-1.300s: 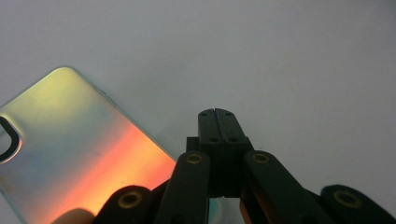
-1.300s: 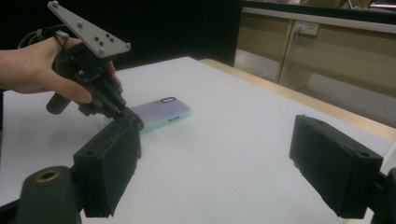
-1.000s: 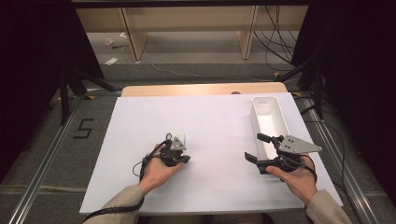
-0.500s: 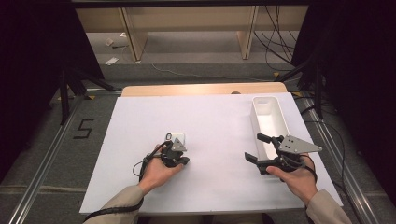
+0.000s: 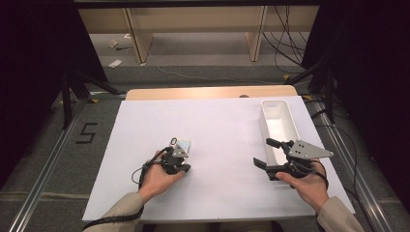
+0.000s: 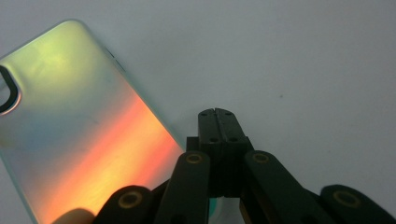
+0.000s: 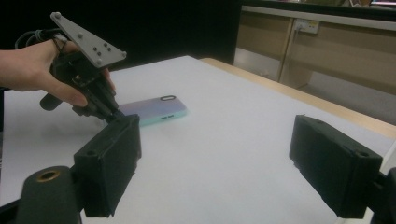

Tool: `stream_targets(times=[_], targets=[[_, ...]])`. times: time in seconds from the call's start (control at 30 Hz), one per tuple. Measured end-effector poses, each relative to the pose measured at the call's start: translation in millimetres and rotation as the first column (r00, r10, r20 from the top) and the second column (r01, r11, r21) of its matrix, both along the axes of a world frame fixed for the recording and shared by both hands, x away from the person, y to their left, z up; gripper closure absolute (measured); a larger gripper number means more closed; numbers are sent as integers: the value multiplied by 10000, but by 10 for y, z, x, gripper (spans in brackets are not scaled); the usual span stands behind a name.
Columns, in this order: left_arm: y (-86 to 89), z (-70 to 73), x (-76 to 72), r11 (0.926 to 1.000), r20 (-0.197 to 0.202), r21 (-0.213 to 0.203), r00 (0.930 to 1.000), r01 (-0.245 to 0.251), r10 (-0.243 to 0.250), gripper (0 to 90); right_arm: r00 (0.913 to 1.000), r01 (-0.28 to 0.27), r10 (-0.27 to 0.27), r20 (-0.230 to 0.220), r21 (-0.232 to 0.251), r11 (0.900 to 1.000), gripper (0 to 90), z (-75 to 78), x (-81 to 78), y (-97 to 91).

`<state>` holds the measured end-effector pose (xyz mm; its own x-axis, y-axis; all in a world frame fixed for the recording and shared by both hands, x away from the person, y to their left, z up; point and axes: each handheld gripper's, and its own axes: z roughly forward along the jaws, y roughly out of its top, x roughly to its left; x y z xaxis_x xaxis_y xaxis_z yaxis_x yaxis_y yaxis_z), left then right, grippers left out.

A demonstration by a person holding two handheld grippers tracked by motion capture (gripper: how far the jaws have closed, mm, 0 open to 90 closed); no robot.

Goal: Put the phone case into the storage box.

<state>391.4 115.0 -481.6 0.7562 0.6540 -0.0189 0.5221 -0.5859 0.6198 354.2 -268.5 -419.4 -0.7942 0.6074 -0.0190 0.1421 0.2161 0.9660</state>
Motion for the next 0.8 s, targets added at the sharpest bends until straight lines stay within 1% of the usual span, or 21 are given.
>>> stream_targets(times=[0.03,0.23,0.37,0.53,0.6,0.73,0.8], targets=[[41,1,-4,10000,-25,20,10000,-43,43,899,10000,10,-10,-11,9,10000,175,0,1,0],[145,7,-2,9997,-75,113,9997,-227,227,899,10000,3,-3,-26,-23,10000,175,-3,3,1],[256,6,-2,9989,-187,63,9987,-469,470,899,10000,2,-2,-25,2,10000,175,-9,8,1],[315,5,-8,9984,-232,55,9981,-569,570,899,10000,39,-39,-27,-38,10000,175,-5,5,1],[356,8,-7,9976,-248,88,9973,-688,690,899,10000,15,-15,-23,-7,10000,175,-11,9,5],[402,13,0,9970,-259,198,9968,-749,754,899,10000,19,-19,-22,8,10000,175,-10,10,3],[408,11,1,9968,-260,162,9965,-787,791,899,10000,20,-20,-37,2,10000,175,-12,10,2]])
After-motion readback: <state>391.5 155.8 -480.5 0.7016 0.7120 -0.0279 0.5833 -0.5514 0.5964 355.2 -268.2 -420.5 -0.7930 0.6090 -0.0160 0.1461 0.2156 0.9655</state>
